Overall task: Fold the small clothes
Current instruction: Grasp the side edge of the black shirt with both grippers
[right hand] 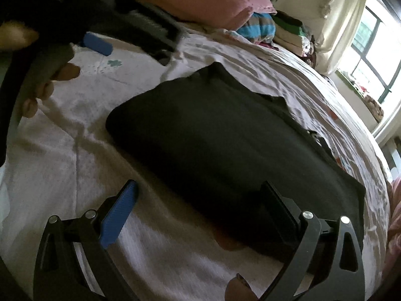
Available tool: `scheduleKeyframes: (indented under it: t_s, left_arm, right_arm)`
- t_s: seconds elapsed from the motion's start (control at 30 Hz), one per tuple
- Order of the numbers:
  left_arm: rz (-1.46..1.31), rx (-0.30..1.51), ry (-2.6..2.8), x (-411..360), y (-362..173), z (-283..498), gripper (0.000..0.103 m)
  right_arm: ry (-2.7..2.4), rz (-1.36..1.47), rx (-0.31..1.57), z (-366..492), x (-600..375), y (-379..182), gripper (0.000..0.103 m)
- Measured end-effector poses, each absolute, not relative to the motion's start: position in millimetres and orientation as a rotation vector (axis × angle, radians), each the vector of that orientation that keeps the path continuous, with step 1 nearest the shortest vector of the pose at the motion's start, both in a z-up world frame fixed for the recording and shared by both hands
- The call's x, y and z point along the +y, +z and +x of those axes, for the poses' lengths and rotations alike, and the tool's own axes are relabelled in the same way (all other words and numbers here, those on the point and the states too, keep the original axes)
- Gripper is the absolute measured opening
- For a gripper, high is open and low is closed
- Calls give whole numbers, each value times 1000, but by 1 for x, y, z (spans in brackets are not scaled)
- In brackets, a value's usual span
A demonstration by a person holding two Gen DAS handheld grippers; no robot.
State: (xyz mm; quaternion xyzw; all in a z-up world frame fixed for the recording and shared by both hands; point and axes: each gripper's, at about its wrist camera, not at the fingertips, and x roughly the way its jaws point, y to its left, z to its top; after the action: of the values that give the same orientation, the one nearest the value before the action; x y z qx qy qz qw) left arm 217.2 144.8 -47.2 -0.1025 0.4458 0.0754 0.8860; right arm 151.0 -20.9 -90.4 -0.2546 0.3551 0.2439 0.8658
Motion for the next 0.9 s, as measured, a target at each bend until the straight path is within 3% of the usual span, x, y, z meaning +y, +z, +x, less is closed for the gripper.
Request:
scheduleKeyframes:
  t_s: [0.33,0.5,0.57,0.63,0.9]
  left_arm:
    - [-237,975,143,139,-60,246,93]
    - [-278,1018,137,139,-68,259,93]
    - [-308,1027,132,139,-69,262,93]
    - [-339,1033,119,140,-69,262,93]
    - [-411,1065,24,125,-67,268,93]
  right_arm:
    - [467,-567,682,174,2,-94,94]
    - [503,-540,637,172,-2,-86,57]
    - [513,-555,589,163,-2,-81,34]
    - [520,-577,549,156,-2,-78,19]
    - [508,-541,494,148,-17,-69,14]
